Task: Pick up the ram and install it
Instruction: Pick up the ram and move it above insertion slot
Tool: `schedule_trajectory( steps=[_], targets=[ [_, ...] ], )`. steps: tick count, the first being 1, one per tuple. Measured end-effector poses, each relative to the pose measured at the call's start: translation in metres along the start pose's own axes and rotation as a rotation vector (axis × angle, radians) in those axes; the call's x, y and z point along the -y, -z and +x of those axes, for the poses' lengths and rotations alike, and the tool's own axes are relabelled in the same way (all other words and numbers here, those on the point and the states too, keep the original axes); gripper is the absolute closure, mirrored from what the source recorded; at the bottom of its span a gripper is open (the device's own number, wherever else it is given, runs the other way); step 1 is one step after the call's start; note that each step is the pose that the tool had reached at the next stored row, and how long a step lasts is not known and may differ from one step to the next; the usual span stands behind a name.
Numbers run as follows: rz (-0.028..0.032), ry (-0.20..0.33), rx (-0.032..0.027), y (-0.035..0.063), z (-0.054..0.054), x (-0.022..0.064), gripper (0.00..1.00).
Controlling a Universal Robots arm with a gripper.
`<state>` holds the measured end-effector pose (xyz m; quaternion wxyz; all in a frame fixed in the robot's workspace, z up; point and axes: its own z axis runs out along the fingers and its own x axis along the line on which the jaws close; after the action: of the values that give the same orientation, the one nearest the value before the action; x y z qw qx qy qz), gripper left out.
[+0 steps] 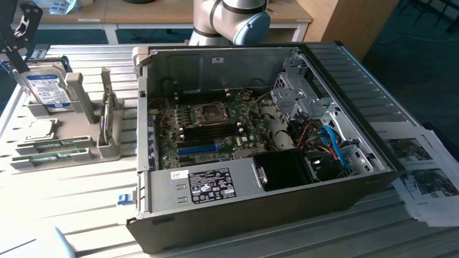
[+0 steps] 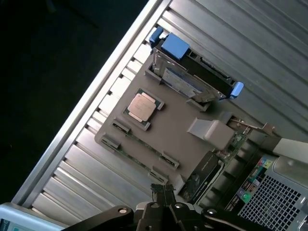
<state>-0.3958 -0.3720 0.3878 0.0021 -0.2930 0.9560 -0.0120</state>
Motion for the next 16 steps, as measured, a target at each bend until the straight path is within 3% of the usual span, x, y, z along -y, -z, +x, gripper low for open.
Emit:
schedule_trajectory(
  steps=[9,16],
  targets=[
    [0.0014,0.102,0.0017,-0.0001,0.0000,0.0000,0.90],
    [0.0015,0.107,0.0018,-0.0002,0.0000,0.0000,0.90]
  ],
)
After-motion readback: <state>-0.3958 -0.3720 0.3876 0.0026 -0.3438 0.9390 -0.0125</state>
